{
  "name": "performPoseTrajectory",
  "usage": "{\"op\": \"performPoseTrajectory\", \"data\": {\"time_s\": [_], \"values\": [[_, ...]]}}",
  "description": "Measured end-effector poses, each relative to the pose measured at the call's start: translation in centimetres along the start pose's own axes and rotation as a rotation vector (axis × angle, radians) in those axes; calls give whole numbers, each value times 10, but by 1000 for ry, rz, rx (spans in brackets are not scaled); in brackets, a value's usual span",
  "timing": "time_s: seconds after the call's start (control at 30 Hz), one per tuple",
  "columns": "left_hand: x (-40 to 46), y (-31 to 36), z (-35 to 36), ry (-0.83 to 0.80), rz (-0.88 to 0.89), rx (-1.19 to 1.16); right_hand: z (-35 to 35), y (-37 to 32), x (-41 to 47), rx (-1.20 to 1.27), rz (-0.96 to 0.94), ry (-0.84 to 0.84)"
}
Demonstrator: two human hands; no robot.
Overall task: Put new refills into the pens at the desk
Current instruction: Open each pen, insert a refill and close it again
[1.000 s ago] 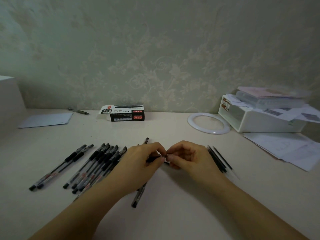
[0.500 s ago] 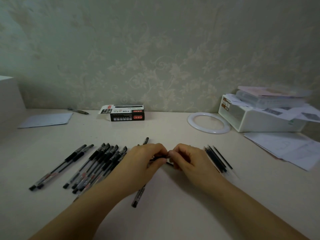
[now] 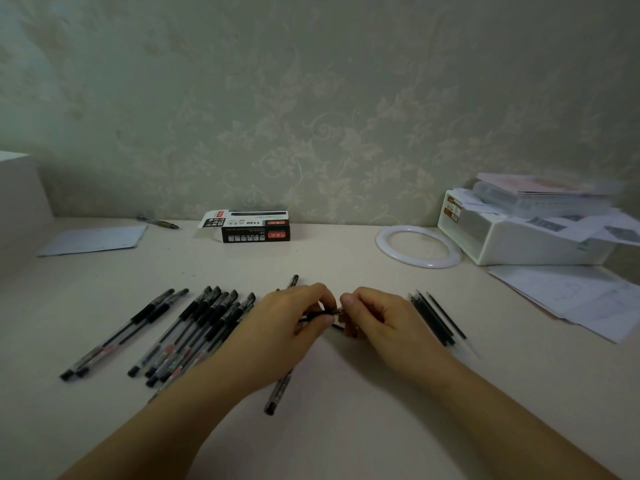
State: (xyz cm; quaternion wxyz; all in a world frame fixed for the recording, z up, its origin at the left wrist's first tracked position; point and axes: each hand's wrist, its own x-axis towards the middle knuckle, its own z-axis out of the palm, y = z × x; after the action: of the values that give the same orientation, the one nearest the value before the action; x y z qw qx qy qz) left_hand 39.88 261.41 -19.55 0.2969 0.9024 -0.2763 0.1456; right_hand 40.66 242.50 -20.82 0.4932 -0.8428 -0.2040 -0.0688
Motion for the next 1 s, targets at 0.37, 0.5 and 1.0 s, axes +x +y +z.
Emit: {"op": "performPoseTrajectory", "data": {"time_s": [0.37, 0.5, 1.0], "values": [[-1, 1, 0, 9, 1, -24, 0, 2, 0, 2, 6, -16], [0, 0, -1, 19, -12, -27, 0, 2, 1, 6, -6, -21], [0, 2, 1, 24, -6, -51, -1, 0, -1, 34, -50, -45]]}}
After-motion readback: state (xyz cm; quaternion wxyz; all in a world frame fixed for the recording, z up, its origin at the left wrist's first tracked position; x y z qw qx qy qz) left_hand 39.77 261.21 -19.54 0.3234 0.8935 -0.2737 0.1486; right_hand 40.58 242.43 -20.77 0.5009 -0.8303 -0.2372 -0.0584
